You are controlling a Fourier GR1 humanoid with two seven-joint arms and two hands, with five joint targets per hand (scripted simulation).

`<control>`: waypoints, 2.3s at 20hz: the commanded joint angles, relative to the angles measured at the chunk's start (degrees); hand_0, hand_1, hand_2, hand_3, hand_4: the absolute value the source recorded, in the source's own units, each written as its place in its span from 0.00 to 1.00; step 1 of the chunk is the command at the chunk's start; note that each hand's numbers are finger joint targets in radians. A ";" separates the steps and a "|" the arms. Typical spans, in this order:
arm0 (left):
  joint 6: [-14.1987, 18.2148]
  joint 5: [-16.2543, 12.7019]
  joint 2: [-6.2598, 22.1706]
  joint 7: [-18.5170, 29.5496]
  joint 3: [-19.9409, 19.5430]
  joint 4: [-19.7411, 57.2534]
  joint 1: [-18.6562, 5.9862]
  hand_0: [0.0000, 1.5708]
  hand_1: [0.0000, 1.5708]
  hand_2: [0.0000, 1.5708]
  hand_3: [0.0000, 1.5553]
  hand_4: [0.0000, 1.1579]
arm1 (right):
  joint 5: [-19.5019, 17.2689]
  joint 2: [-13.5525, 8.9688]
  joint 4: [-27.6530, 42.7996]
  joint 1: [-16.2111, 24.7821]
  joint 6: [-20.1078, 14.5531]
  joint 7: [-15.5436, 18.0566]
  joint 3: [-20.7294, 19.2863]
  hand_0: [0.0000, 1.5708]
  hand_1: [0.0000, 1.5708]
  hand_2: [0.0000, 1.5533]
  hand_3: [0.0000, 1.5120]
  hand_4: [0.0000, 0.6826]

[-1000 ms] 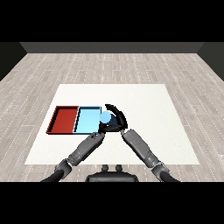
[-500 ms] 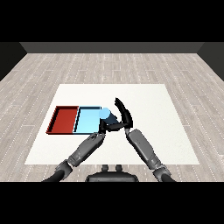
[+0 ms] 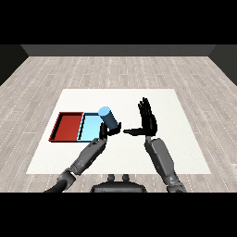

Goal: Pick the blue can and put it in the blue box

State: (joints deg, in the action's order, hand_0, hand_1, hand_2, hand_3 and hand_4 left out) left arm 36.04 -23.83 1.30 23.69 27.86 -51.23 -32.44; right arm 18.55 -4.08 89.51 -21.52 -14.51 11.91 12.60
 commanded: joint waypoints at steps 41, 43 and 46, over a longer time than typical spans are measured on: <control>-6.79 13.75 9.41 -18.75 -9.06 51.10 -13.86 0.00 0.00 0.00 0.00 0.00 | 7.27 -4.62 -5.40 6.49 10.47 7.12 -16.01 0.00 0.00 0.00 0.00 0.00; -5.51 11.91 11.39 -15.74 -11.40 50.41 -15.32 0.00 0.00 0.00 0.00 0.00 | 7.55 -3.28 -3.89 7.03 10.51 7.21 -15.11 0.00 0.00 0.00 0.00 0.00; 0.51 9.36 8.94 -11.54 -14.44 48.04 -14.57 0.00 0.00 0.00 0.00 0.00 | 7.56 -1.52 -5.55 6.51 11.27 9.57 -14.68 0.00 0.00 0.00 0.00 0.00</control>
State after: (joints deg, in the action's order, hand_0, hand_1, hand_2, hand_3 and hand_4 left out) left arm 32.86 -13.20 9.49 9.40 15.38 -2.74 -47.63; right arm 26.39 -7.82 85.30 -15.21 -4.11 18.49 -2.91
